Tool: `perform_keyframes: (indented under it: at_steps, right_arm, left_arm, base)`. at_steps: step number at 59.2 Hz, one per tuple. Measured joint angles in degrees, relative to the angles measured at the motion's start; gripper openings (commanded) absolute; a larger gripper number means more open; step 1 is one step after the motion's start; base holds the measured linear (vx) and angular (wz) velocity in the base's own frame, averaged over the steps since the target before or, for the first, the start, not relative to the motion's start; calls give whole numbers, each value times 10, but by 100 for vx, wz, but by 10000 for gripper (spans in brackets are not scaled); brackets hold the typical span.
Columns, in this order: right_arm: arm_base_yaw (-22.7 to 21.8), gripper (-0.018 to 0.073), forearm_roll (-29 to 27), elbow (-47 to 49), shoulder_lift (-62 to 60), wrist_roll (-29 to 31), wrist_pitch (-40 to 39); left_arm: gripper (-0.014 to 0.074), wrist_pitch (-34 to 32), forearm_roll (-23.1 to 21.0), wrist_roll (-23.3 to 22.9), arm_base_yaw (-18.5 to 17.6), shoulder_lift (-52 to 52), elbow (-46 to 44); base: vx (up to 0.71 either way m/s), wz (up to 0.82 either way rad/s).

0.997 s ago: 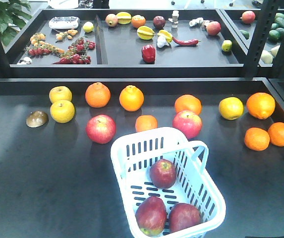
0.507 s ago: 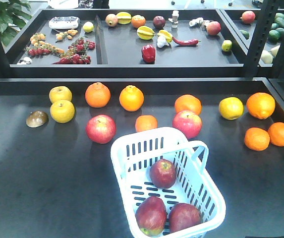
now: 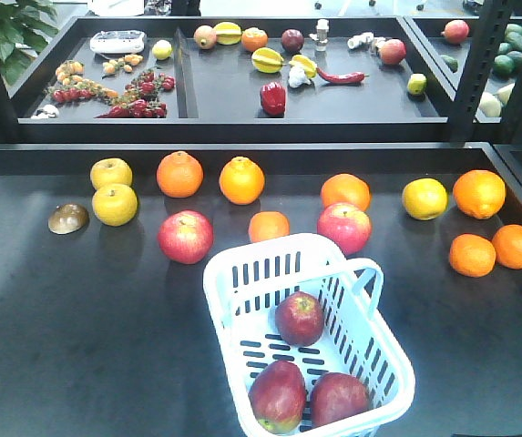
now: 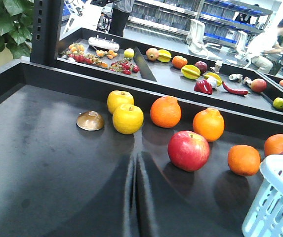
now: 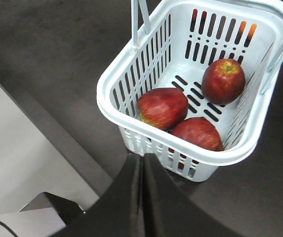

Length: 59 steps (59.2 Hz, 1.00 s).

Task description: Pick three apples into basket with both arms

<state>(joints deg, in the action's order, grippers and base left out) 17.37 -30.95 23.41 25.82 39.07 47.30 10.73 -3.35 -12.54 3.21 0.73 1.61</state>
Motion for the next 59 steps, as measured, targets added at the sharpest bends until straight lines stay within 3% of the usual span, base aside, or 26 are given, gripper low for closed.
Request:
perform_keyframes:
  at_steps: [12, 20, 27, 37, 44, 51, 59]
  right_arm:
    - [0, -6, 47, -19, -58, -13, -25]
    - [0, -6, 66, -110, -99, -103, -151]
    - [-1, -6, 145, -164, -163, -245, -228]
    - [-2, -6, 364, -203, -256, -493, -266]
    - [-2, -6, 457, -234, -265, -625, -287]
    - [-2, -6, 458, -250, -265, -657, -293]
    - [-2, -6, 439, -250, -265, -621, -290]
  left_arm:
    - [-6, 0, 0, 0, 0, 0, 0]
    - [-6, 0, 0, 0, 0, 0, 0]
    - [-6, 0, 0, 0, 0, 0, 0]
    - [-6, 0, 0, 0, 0, 0, 0]
    - [-6, -1, 0, 0, 0, 0, 0]
    - [-6, -1, 0, 0, 0, 0, 0]
    - [-6, -1, 0, 0, 0, 0, 0]
  base:
    - [0, 0]
    - [0, 0]
    - [0, 0]
    - [0, 0]
    - [0, 0]
    - [0, 0]
    - [0, 0]
